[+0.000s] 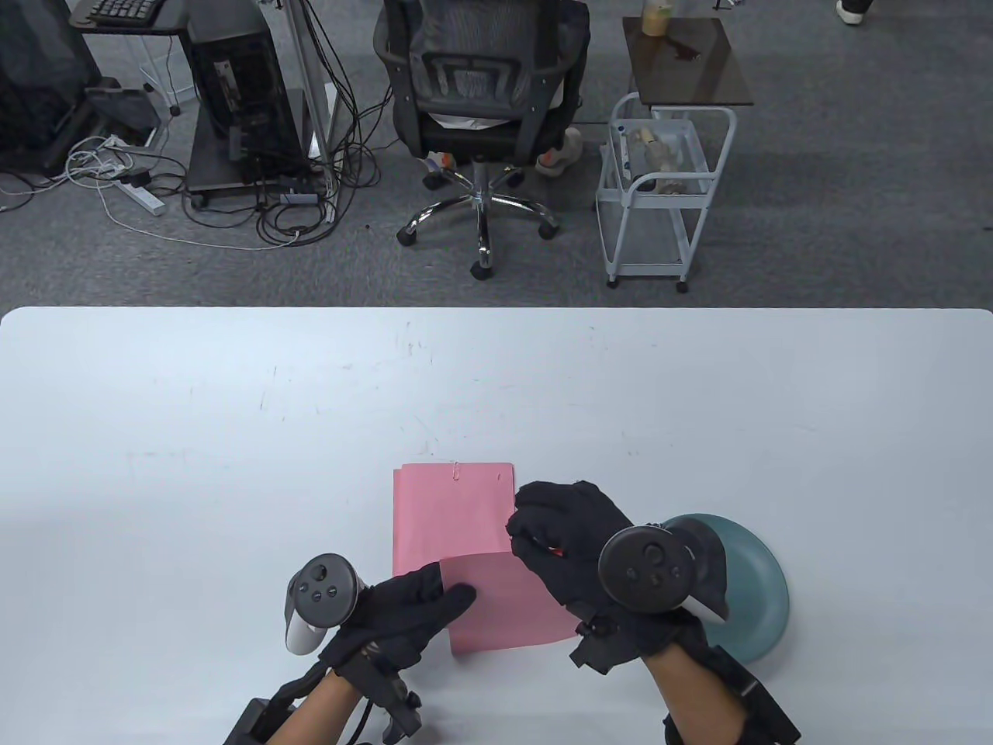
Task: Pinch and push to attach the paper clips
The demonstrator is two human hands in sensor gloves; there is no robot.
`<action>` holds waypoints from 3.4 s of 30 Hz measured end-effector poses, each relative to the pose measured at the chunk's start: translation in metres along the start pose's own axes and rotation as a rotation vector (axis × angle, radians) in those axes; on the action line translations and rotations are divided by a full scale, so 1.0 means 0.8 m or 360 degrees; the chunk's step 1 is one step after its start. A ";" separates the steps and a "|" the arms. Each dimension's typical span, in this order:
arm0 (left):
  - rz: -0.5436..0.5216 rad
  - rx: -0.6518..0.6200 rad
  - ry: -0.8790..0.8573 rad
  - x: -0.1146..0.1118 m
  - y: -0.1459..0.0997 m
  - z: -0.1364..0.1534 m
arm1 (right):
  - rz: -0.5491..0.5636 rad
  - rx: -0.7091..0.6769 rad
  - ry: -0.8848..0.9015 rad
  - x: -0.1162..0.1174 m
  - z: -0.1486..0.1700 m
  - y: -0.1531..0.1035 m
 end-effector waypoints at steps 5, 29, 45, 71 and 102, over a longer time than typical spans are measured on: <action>0.0003 -0.0001 0.0005 0.000 0.000 0.000 | -0.0024 -0.0003 -0.0024 0.002 -0.001 -0.001; 0.0000 -0.0003 0.0018 0.000 -0.001 0.000 | -0.0079 -0.0019 -0.0166 0.010 -0.003 -0.006; 0.0013 -0.0003 0.0015 -0.002 0.000 0.000 | -0.0300 -0.0020 -0.0234 0.013 0.001 -0.008; 0.0017 -0.0015 0.0017 -0.005 0.001 -0.001 | -0.0437 -0.0046 -0.0263 0.022 -0.004 -0.012; -0.0279 -0.0090 -0.0050 0.064 -0.016 -0.038 | 0.0105 -0.0083 -0.0787 -0.082 0.132 -0.145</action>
Point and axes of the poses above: the tracker on the back of each hand, its own z axis roughly to the little-finger side, its own y axis roughly from the wrist to the fingertips, x = y × z, the point moved 3 cm from there along y, roughly from the wrist to the fingertips, and after that the axes turned 13 degrees about z, right-handed, at the moved point
